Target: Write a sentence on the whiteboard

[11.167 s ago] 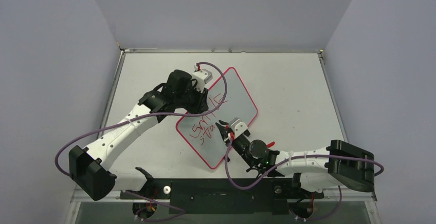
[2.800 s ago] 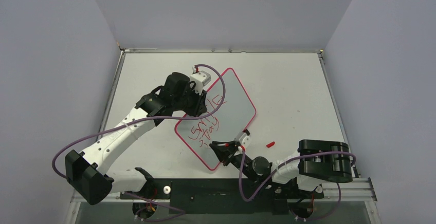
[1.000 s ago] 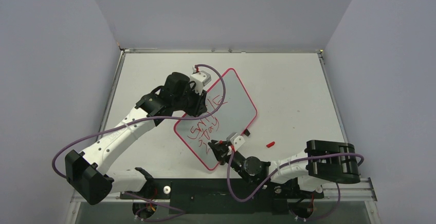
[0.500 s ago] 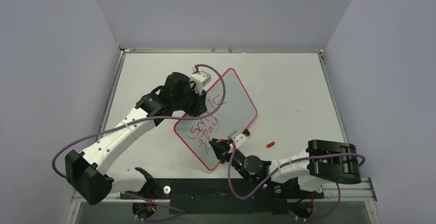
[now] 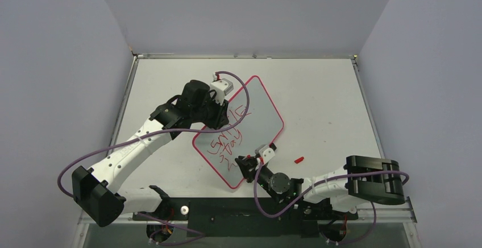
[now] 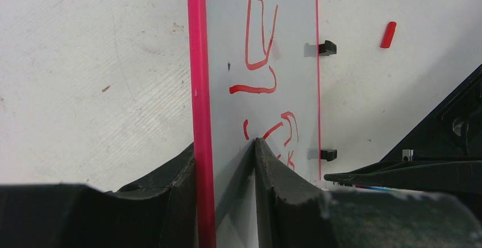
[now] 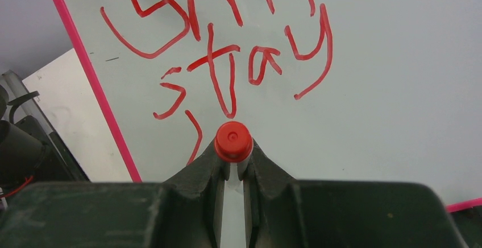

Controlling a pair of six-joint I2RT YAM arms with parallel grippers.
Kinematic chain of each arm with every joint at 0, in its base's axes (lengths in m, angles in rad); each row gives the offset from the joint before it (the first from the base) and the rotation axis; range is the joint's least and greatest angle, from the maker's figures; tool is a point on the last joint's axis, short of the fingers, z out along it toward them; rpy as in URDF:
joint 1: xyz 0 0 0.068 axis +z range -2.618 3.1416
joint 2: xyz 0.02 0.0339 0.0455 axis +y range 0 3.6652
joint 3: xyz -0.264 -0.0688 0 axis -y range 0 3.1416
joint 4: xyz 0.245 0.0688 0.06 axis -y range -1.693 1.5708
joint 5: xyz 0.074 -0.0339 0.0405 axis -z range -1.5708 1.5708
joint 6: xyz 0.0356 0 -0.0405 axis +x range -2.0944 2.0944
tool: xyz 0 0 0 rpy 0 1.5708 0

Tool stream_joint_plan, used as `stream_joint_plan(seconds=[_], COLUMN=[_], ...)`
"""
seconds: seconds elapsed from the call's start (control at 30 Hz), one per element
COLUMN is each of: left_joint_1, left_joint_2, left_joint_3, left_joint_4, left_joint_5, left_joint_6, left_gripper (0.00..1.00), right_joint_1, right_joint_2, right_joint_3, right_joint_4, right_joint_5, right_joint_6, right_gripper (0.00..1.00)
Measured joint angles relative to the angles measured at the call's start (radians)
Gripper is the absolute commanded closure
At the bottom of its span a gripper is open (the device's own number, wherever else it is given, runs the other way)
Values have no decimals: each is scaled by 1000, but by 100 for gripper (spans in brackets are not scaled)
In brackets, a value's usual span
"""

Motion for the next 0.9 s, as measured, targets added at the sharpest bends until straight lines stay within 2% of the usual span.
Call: stream_joint_plan(seconds=[0.3, 0.53, 0.7, 0.9], left_joint_1=[0, 0, 0, 0], left_joint_2=[0, 0, 0, 0], left_joint_3=[0, 0, 0, 0], left_joint_4=[-2, -2, -2, -2], left_joint_5=[0, 0, 0, 0], left_joint_6=[0, 0, 0, 0], left_gripper=[100, 100, 100, 100], right_joint_1=[1, -32, -82, -113], right_joint_2=[-120, -183, -133, -74], right_joint_3=[-3, 1, 0, -40], right_joint_4=[-151, -159, -85, 84], right_joint_5=[18, 22, -2, -45], right_joint_6=[-11, -39, -34, 5], right_gripper=[100, 100, 100, 100])
